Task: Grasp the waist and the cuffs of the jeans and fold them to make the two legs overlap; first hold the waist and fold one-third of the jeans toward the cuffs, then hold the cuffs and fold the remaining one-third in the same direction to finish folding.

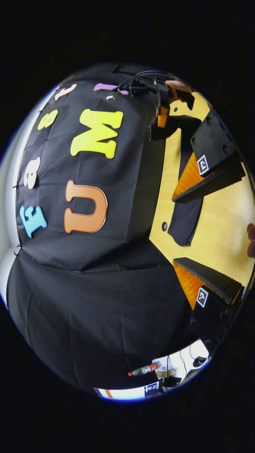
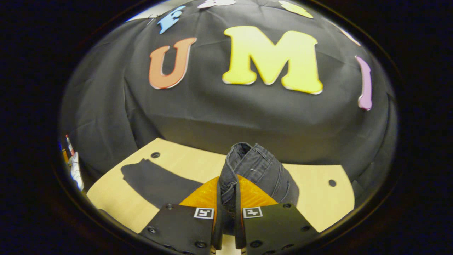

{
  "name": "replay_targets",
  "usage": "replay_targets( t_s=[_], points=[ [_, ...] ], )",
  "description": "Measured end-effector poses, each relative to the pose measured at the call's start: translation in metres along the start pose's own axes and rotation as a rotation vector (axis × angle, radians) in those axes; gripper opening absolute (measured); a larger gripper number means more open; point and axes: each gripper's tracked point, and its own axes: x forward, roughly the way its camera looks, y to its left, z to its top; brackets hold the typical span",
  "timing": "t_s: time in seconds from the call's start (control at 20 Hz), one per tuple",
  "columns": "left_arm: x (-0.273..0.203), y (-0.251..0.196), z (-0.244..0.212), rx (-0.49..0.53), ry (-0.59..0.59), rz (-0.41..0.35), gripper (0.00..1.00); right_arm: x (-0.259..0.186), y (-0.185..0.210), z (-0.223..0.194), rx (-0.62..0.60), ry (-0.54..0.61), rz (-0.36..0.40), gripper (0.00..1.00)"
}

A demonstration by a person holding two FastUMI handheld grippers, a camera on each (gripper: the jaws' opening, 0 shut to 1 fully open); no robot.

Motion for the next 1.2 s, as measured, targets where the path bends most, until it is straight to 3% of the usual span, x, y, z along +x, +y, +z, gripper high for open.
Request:
replay_targets(
  t_s=[0.2, 0.5, 0.55, 0.6, 0.75, 0.9, 1.0, 1.2],
  points=[
    [0.000, 0.023, -0.014, -0.031, 0.033, 0.019, 0.99, 0.042, 0.043, -0.064, -0.057, 0.109, 0.003, 0.15],
    [0.007, 0.050, -0.026, -0.050, 0.071, 0.048, 0.99, 0.066, 0.072, -0.115, -0.189, 0.154, -0.028, 0.15],
    [0.009, 0.054, -0.027, -0.050, 0.074, 0.050, 0.99, 0.069, 0.076, -0.123, -0.192, 0.172, -0.016, 0.19],
    [0.011, 0.058, -0.028, -0.051, 0.076, 0.048, 0.99, 0.070, 0.083, -0.129, -0.174, 0.192, 0.031, 0.16],
    [0.016, 0.065, -0.028, -0.059, 0.085, 0.041, 0.99, 0.063, 0.093, -0.130, -0.150, 0.210, 0.075, 0.37],
    [0.022, 0.062, -0.031, -0.083, 0.104, 0.015, 0.99, 0.045, 0.105, -0.119, -0.122, 0.195, 0.135, 0.75],
    [0.022, 0.062, -0.027, -0.079, 0.086, 0.002, 0.99, 0.024, 0.103, -0.103, -0.112, 0.164, 0.147, 0.85],
    [0.044, 0.054, -0.024, -0.069, 0.056, -0.067, 0.99, -0.036, 0.094, -0.049, -0.126, 0.060, 0.168, 0.88]
  ],
)
